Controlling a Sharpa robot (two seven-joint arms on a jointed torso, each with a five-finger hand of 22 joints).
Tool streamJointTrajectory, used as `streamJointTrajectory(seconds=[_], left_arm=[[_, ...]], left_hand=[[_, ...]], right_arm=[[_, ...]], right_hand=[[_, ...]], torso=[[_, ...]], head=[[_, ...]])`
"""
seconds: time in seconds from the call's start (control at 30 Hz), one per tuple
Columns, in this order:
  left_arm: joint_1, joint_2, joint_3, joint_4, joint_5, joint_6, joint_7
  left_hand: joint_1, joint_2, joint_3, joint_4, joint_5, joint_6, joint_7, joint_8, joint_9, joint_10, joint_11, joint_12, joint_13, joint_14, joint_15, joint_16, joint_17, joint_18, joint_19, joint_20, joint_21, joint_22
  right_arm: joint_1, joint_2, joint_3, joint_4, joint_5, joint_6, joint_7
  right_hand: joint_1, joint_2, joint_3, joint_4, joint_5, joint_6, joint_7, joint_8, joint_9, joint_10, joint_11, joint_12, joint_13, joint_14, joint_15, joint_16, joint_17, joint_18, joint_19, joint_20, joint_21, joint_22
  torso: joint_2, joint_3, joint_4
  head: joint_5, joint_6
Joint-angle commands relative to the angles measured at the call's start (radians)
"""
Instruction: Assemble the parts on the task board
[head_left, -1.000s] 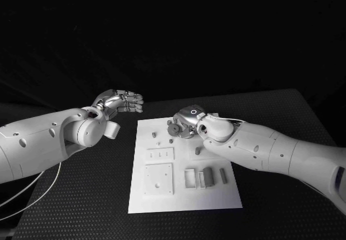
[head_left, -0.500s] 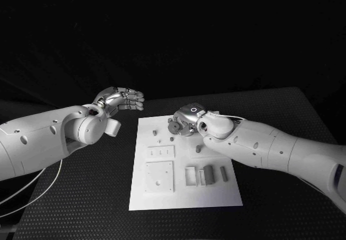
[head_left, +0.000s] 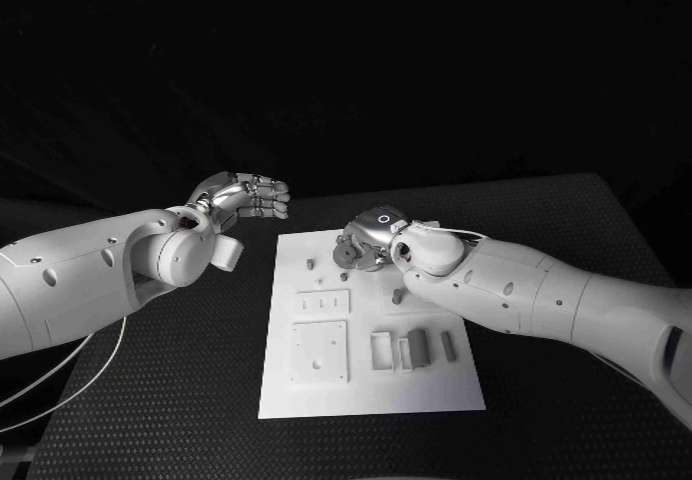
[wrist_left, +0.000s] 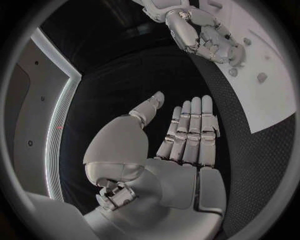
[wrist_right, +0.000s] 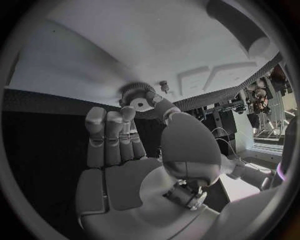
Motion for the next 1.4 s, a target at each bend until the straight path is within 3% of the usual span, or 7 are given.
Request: streamJointTrajectory(seconds=[0.03,0.3,0.7,0.93,1.4], left_arm=[[0.001,0.001,0.001,0.001,-0.002,-0.002,0.007],[0.001,0.002,0.001,0.002,-0.002,-0.001,0.006],[0.001,0.006,0.001,-0.001,-0.003,-0.001,0.006],[0.001,0.005,0.001,-0.002,-0.003,-0.002,0.004],[0.001,0.01,0.001,-0.005,-0.003,0.001,0.002]], left_hand=[[-0.008,-0.001,-0.006,0.001,0.0,-0.001,0.006,-0.004,-0.001,0.0,0.005,-0.006,-0.001,0.001,0.006,-0.006,0.001,0.021,0.004,0.002,-0.004,0.002],[-0.007,-0.001,-0.006,0.001,0.0,-0.001,0.006,-0.004,-0.001,0.0,0.005,-0.006,-0.001,0.001,0.006,-0.006,0.002,0.021,0.004,0.002,-0.005,0.002],[-0.007,-0.001,-0.006,0.001,0.0,-0.002,0.006,-0.004,-0.001,0.0,0.005,-0.006,-0.001,0.001,0.006,-0.007,0.002,0.021,0.004,0.002,-0.005,0.002],[-0.007,-0.001,-0.006,0.001,0.0,-0.002,0.006,-0.004,-0.001,0.0,0.005,-0.007,-0.001,0.001,0.006,-0.007,0.002,0.021,0.004,0.002,-0.005,0.002],[-0.008,-0.002,-0.006,0.001,0.0,-0.003,0.006,-0.004,-0.002,0.0,0.006,-0.007,-0.001,0.0,0.006,-0.008,0.003,0.021,0.004,0.002,-0.006,0.002]], right_arm=[[-0.001,0.001,-0.001,0.002,0.001,0.0,0.013],[-0.001,0.009,-0.001,0.003,-0.014,-0.012,-0.009],[-0.001,0.031,-0.001,-0.001,-0.032,-0.021,-0.025],[-0.001,0.038,-0.001,-0.004,-0.056,-0.035,-0.047],[-0.002,0.053,-0.003,-0.005,-0.079,-0.036,-0.065]], right_hand=[[0.006,0.022,-0.002,-0.018,-0.004,0.038,0.013,0.011,0.009,0.004,-0.009,0.005,-0.002,0.0,-0.01,0.005,0.001,0.102,-0.001,-0.007,0.006,0.02],[0.004,0.03,-0.006,-0.031,-0.004,0.042,0.011,0.013,0.011,0.006,-0.011,0.005,-0.004,0.002,-0.012,0.005,0.002,0.102,0.0,-0.006,0.008,0.02],[0.001,0.03,-0.007,-0.034,-0.004,0.042,0.011,0.012,0.011,0.007,-0.011,0.005,-0.005,0.003,-0.012,0.005,0.002,0.102,0.0,-0.006,0.008,0.019],[-0.002,0.025,-0.009,-0.037,-0.004,0.042,0.011,0.012,0.011,0.008,-0.012,0.005,-0.005,0.004,-0.012,0.006,0.002,0.102,0.001,-0.006,0.009,0.019],[-0.005,0.022,-0.01,-0.037,-0.003,0.042,0.011,0.012,0.011,0.009,-0.012,0.005,-0.006,0.005,-0.012,0.006,0.002,0.102,0.001,-0.006,0.01,0.019]], torso=[[0.0,0.0002,0.0618],[0.001,-0.0002,0.0608],[0.001,-0.0013,0.0628],[0.001,-0.0013,0.0608],[0.0,-0.0001,0.0613]], head=[[0.0,-0.001],[-0.001,-0.001],[-0.004,0.001],[-0.004,0.001],[-0.006,0.001]])
